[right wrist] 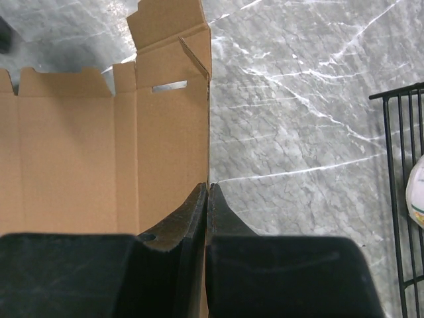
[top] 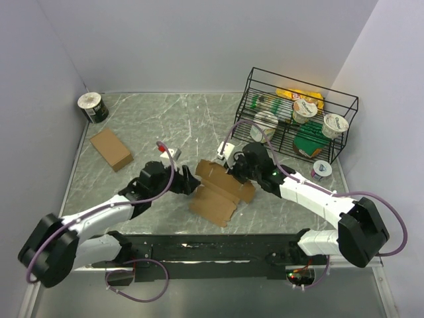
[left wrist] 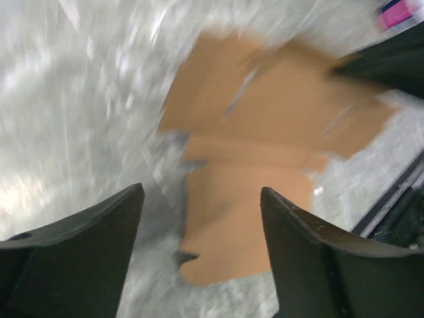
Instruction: Fold the paper box
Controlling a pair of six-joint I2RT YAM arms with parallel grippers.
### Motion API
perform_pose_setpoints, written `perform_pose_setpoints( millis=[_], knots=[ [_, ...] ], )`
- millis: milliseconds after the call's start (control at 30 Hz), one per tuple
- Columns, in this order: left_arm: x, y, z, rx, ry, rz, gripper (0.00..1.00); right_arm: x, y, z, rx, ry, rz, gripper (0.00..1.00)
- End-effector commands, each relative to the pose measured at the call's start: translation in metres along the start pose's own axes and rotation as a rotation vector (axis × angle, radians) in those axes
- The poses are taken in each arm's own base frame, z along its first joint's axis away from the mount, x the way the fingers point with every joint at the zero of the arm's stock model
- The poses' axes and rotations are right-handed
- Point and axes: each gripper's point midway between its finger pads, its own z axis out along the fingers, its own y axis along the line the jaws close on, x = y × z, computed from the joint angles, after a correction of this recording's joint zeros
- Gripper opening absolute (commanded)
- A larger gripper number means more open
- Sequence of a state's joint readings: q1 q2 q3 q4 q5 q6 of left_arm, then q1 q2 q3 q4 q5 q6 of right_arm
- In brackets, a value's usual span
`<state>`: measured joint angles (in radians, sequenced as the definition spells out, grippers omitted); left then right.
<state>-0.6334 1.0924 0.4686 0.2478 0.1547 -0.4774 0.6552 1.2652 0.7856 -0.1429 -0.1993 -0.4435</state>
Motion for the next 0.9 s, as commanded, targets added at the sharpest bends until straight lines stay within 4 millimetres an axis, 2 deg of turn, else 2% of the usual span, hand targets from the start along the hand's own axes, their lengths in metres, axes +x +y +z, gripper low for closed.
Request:
perform_pose_setpoints(
  millis=[0,33,100,133,300,367,400,500,633,767,867],
  knots=[
    [0.008,0.01,0.015,-0.019,-0.038,-0.098,0.71,-0.022,-0.012,-0.001,0.056,-0.034,-0.036,0.01],
    [0.014,0.012,0.02,-0.018,-0.023,-0.102,0.69,-0.022,-0.012,0.001,0.054,-0.033,-0.032,0.01],
    [0.007,0.003,0.027,0.039,-0.055,-0.086,0.64,-0.021,-0.01,0.003,0.048,-0.034,-0.031,0.01],
    [0.014,0.006,0.033,0.037,-0.035,-0.086,0.62,-0.022,-0.009,0.003,0.047,-0.039,-0.029,0.01],
    [0.013,0.007,0.049,0.059,-0.051,-0.057,0.55,-0.02,-0.007,0.005,0.043,-0.04,-0.025,0.01],
    [0.016,0.011,0.057,0.054,-0.042,-0.042,0.52,-0.018,-0.006,0.006,0.038,-0.033,-0.022,0.01],
    [0.024,0.016,0.062,0.042,-0.016,-0.042,0.51,-0.018,-0.006,0.006,0.037,-0.031,-0.023,0.01],
    [0.024,0.013,0.07,0.063,-0.02,-0.038,0.49,-0.017,-0.005,0.006,0.034,-0.03,-0.024,0.01],
    [0.023,0.013,0.076,0.073,-0.024,-0.036,0.44,-0.016,-0.005,0.008,0.029,-0.024,-0.022,0.01],
    [0.021,0.008,0.079,0.095,-0.028,-0.049,0.33,-0.015,-0.005,0.01,0.026,-0.017,-0.02,0.0],
    [0.024,0.004,0.081,0.1,-0.019,-0.056,0.3,-0.015,-0.005,0.012,0.027,-0.013,-0.02,0.0]
  ],
)
